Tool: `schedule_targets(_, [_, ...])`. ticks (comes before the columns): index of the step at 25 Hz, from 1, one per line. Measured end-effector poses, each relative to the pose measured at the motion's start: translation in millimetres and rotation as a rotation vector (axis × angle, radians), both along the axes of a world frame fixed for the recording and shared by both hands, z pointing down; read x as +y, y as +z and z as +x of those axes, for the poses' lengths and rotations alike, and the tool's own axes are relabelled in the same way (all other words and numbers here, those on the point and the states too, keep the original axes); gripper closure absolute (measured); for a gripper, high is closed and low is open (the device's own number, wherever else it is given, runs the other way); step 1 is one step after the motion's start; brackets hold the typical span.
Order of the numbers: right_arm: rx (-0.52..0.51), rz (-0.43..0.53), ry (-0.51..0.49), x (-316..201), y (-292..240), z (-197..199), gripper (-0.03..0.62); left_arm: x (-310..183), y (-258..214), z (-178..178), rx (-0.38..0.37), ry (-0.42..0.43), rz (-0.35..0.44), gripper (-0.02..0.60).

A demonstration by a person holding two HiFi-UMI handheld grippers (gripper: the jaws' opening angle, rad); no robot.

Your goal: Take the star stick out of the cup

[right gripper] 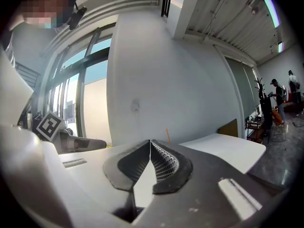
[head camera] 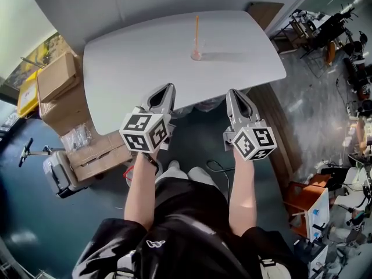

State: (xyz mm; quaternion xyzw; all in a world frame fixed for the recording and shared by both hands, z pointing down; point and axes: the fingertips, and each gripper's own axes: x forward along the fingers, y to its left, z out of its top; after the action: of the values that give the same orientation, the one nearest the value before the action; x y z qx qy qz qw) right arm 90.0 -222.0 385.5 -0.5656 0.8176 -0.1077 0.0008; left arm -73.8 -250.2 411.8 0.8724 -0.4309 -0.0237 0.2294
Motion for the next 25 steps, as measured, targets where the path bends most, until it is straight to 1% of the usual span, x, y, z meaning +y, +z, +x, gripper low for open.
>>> schedule_targets(5, [0.004, 0.016, -0.025, -4.4, -3.9, -7.5, 0.58, -5.5, -3.9, 0.9, -0.015, -0.007, 0.013, 0.58])
schedule_targets(7, [-0.003, 0.014, -0.028, -6.8, -2.2, -6.2, 0.589, -6.6, -2.5, 2.7, -0.015, -0.01, 0.014, 0.58])
schedule_targets(9, [-0.007, 0.011, -0.033, -13.1, 1.5, -4.0, 0.589, -9.9, 0.5, 4.5, -0.019, -0.018, 0.012, 0.58])
schedule_targets(12, [-0.015, 0.007, -0.041, -23.3, 7.5, 0.0, 0.591, -15.8, 7.2, 6.0, -0.045, -0.029, 0.0, 0.58])
schedule_targets(16, [-0.029, 0.031, -0.065, -41.7, -2.7, 3.3, 0.59, -32.2, -2.3, 8.6, -0.052, -0.052, 0.012, 0.58])
schedule_targets(19, [-0.04, 0.035, -0.075, -54.3, -4.5, 9.3, 0.589, -42.7, -6.6, 18.4, -0.058, -0.057, 0.017, 0.58])
schedule_targets(25, [-0.028, 0.006, -0.092, -68.8, 13.8, 16.9, 0.589, -59.8, 6.8, 37.9, -0.076, -0.054, 0.0, 0.58])
